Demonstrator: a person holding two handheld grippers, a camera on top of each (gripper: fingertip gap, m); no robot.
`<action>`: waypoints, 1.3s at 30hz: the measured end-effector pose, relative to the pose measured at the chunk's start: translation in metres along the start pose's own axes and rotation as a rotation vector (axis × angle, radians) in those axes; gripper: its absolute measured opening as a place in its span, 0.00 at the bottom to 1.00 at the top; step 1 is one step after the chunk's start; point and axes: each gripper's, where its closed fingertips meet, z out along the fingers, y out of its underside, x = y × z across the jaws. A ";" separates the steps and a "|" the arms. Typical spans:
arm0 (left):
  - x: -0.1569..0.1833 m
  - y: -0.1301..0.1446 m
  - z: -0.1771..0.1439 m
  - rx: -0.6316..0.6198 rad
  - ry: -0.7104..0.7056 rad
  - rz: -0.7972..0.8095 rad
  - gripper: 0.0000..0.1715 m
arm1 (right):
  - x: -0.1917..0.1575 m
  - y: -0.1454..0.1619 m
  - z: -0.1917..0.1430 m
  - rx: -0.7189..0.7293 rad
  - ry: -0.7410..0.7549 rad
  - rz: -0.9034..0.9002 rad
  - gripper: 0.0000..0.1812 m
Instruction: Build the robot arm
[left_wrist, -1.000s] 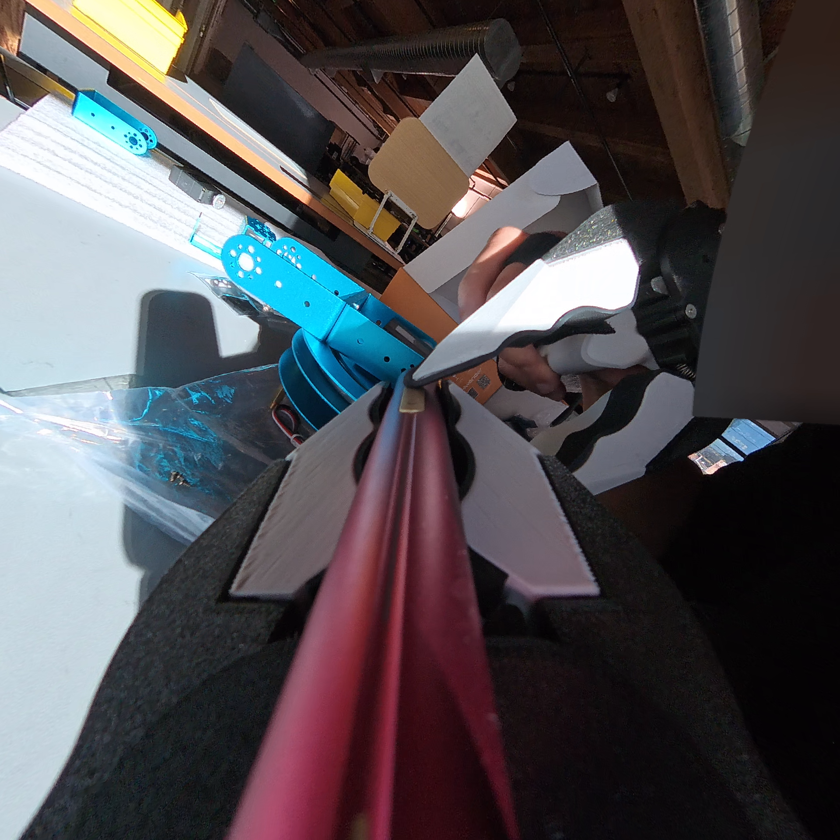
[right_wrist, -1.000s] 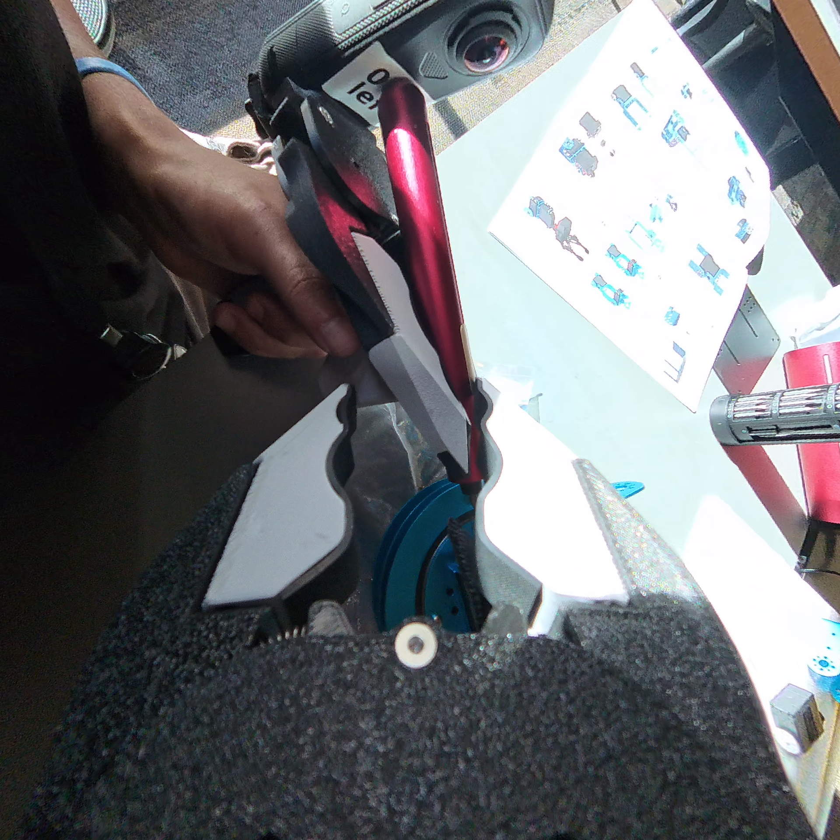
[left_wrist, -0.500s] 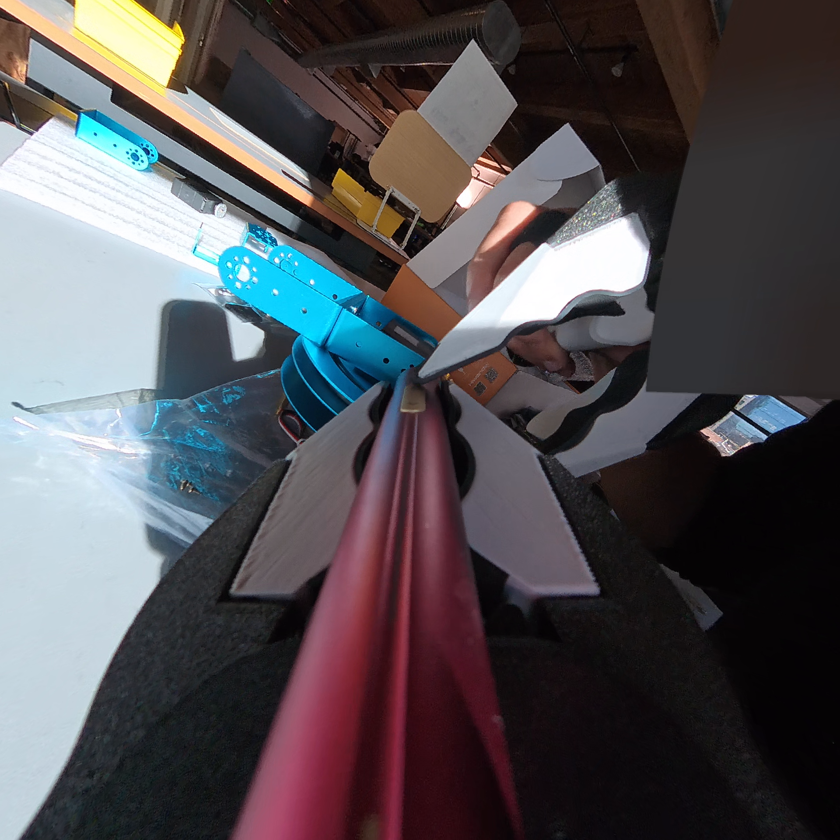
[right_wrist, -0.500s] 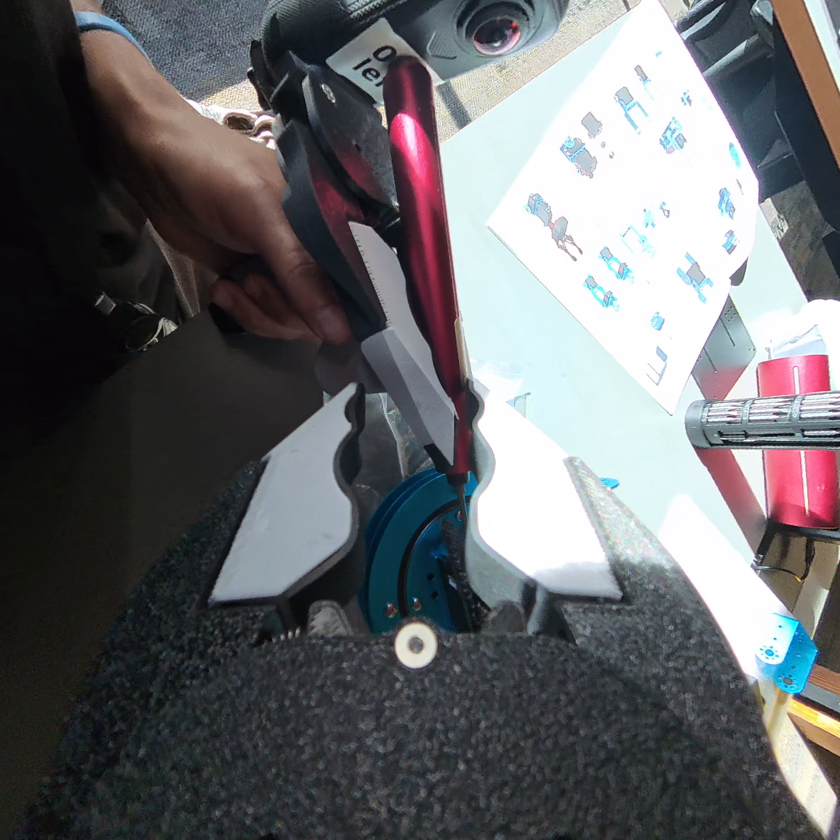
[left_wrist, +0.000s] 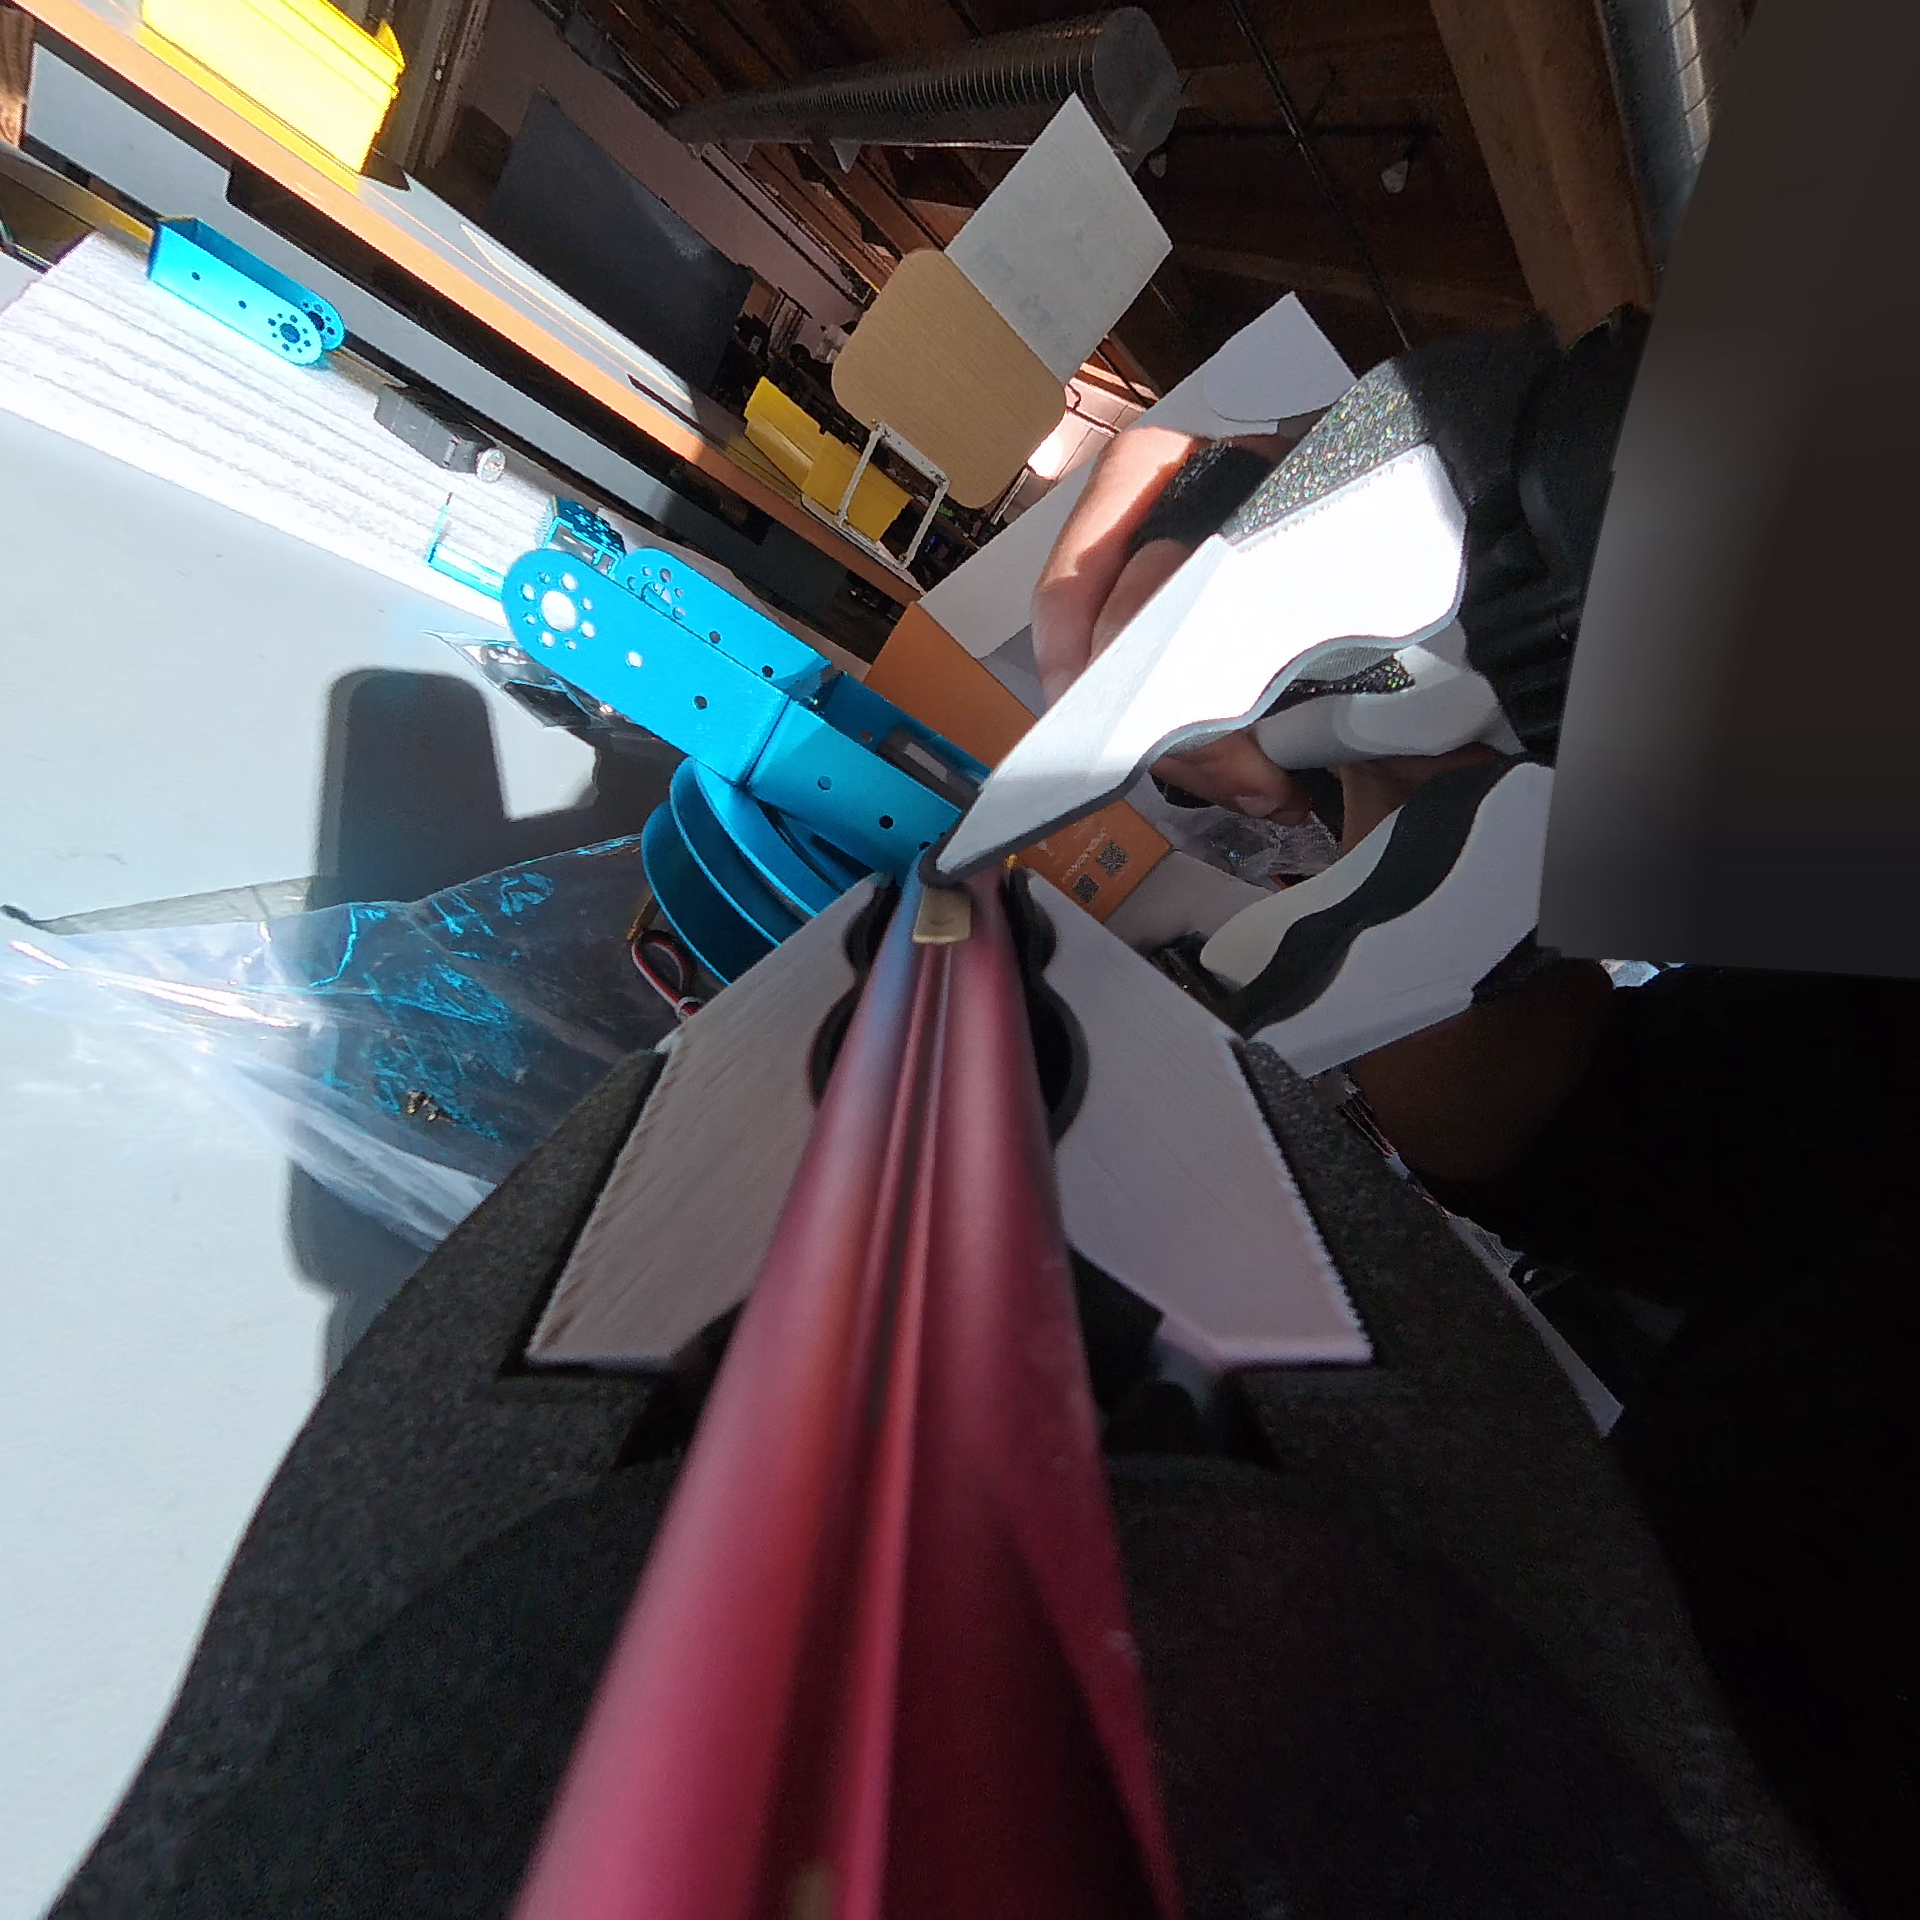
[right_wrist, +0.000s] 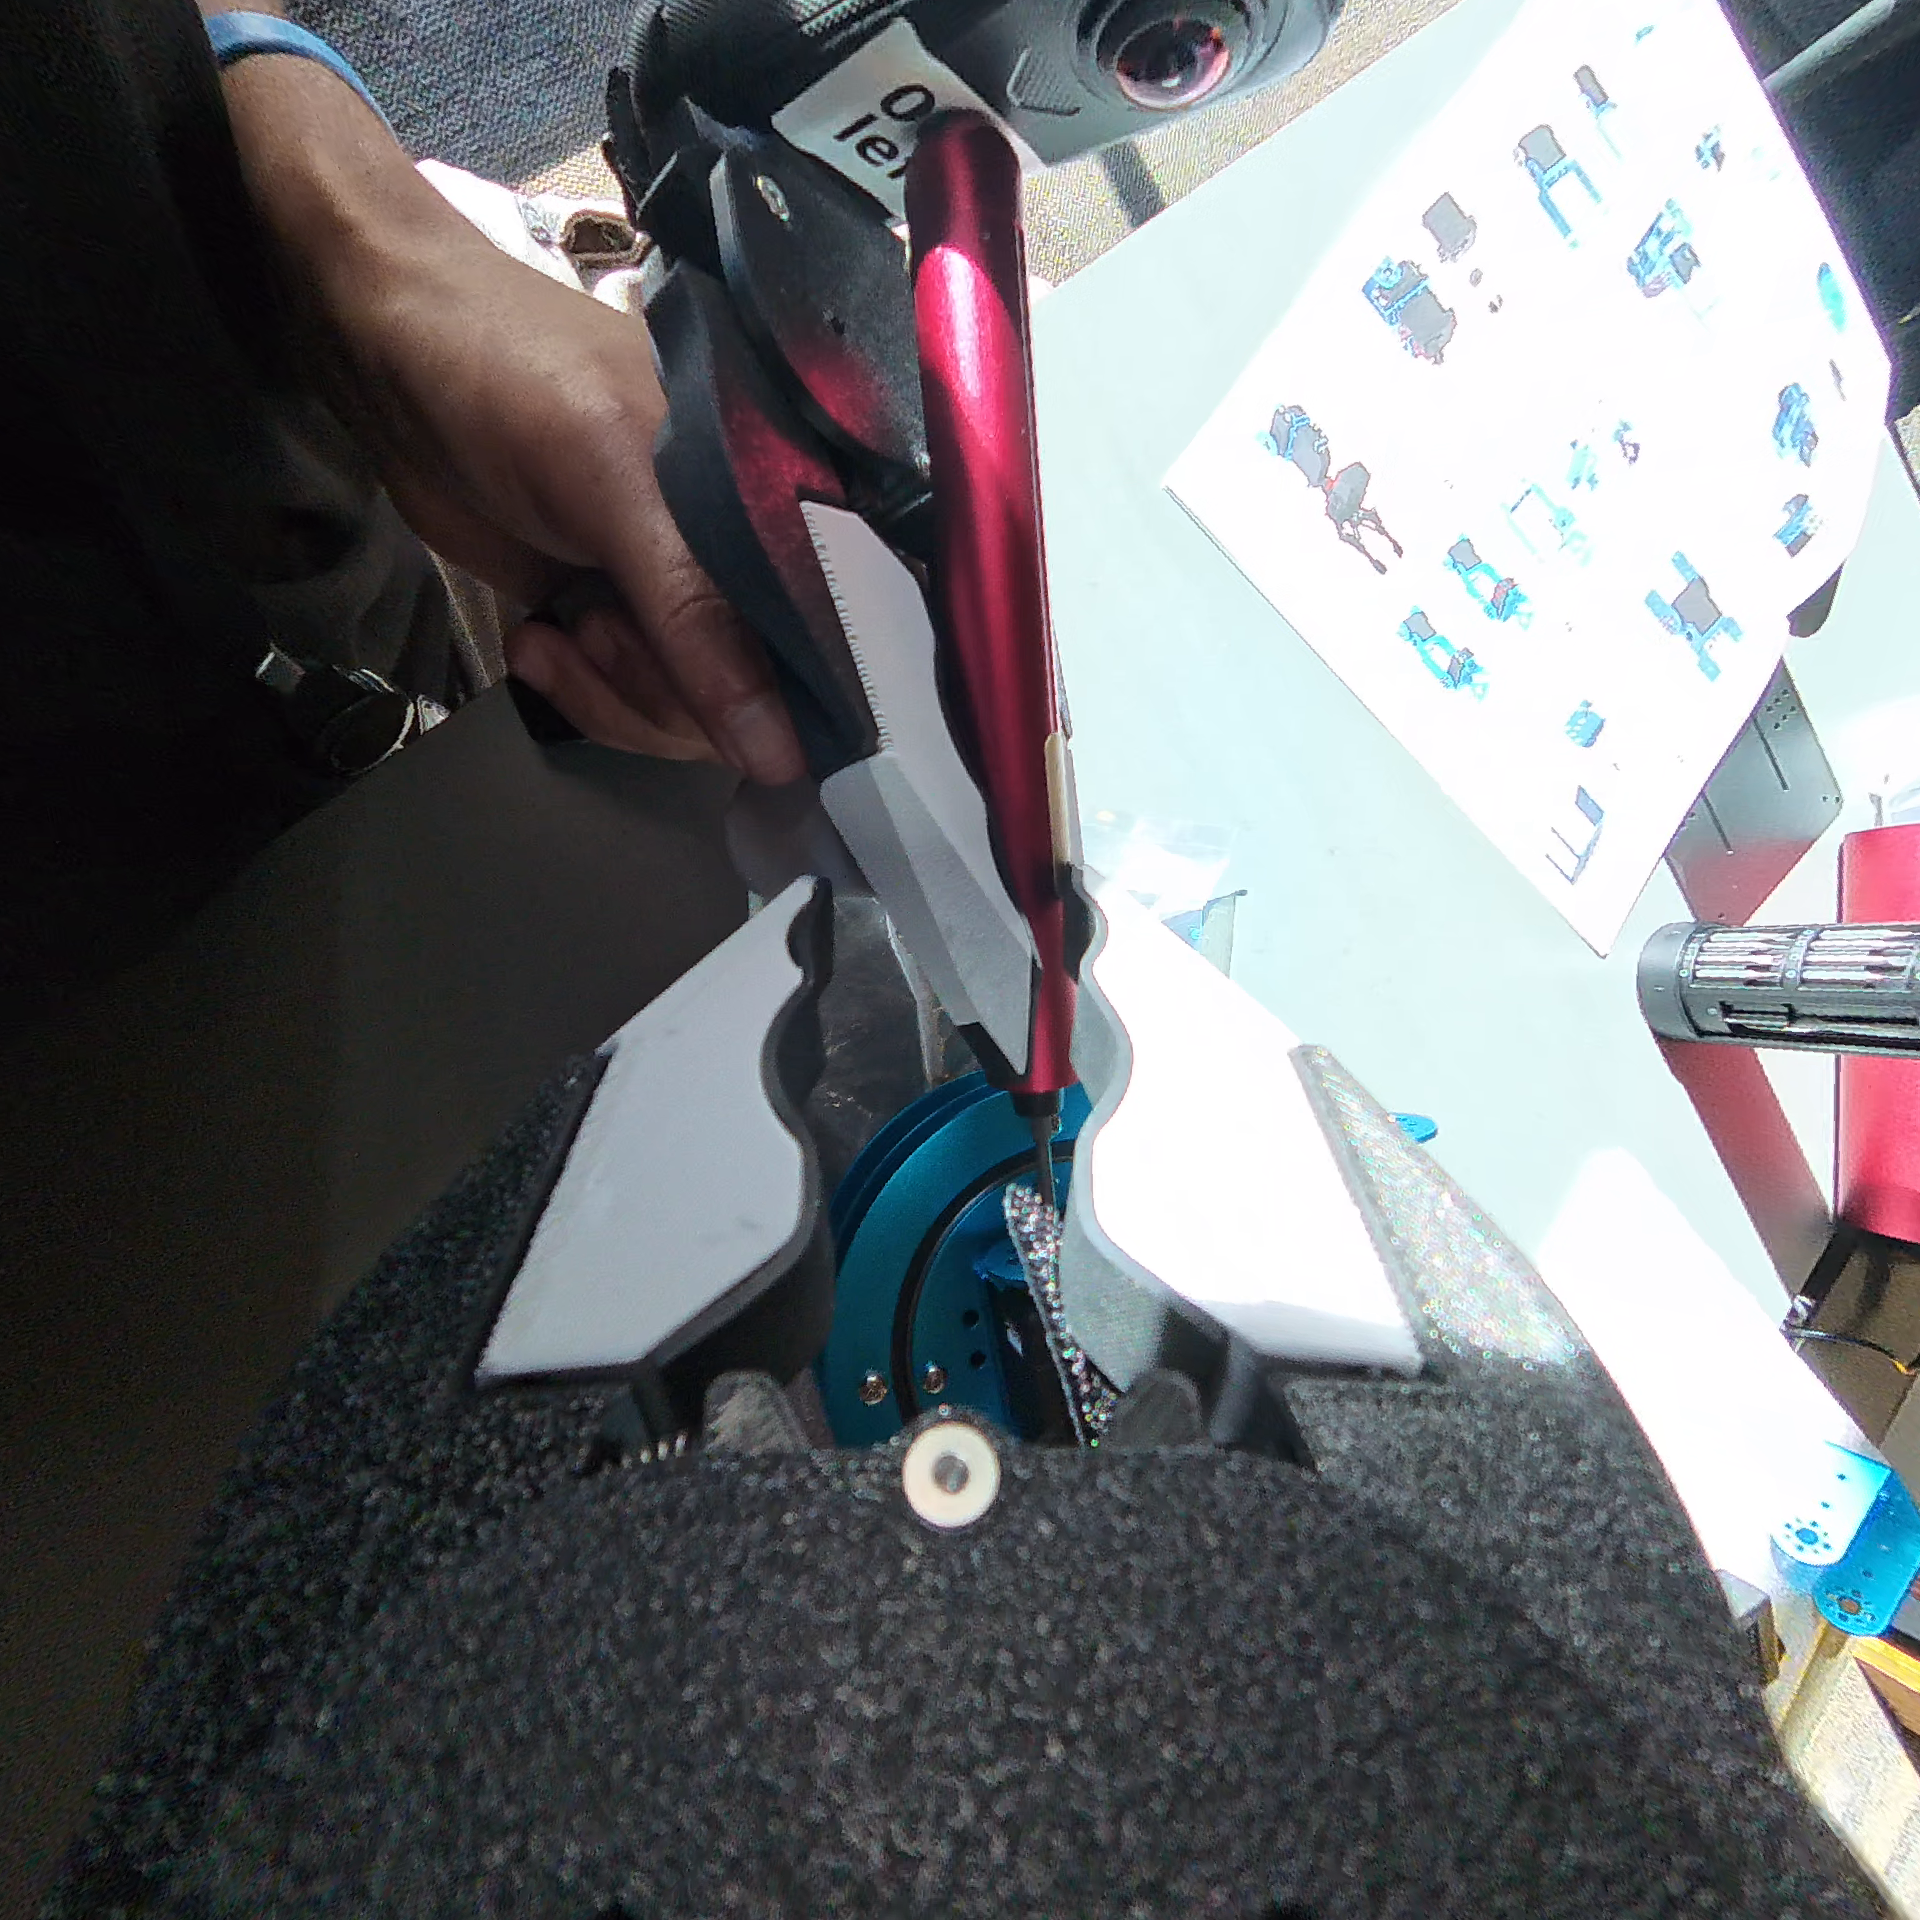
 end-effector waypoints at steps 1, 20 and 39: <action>0.000 0.000 0.000 0.000 0.001 0.000 0.12 | 0.000 0.000 0.000 -0.004 -0.001 0.003 0.24; -0.006 0.013 0.004 -0.096 -0.049 0.014 0.12 | -0.002 0.003 0.003 0.015 -0.022 0.025 0.21; -0.011 -0.011 -0.030 0.011 -0.016 0.018 0.12 | 0.001 0.080 -0.079 0.343 0.394 0.801 0.20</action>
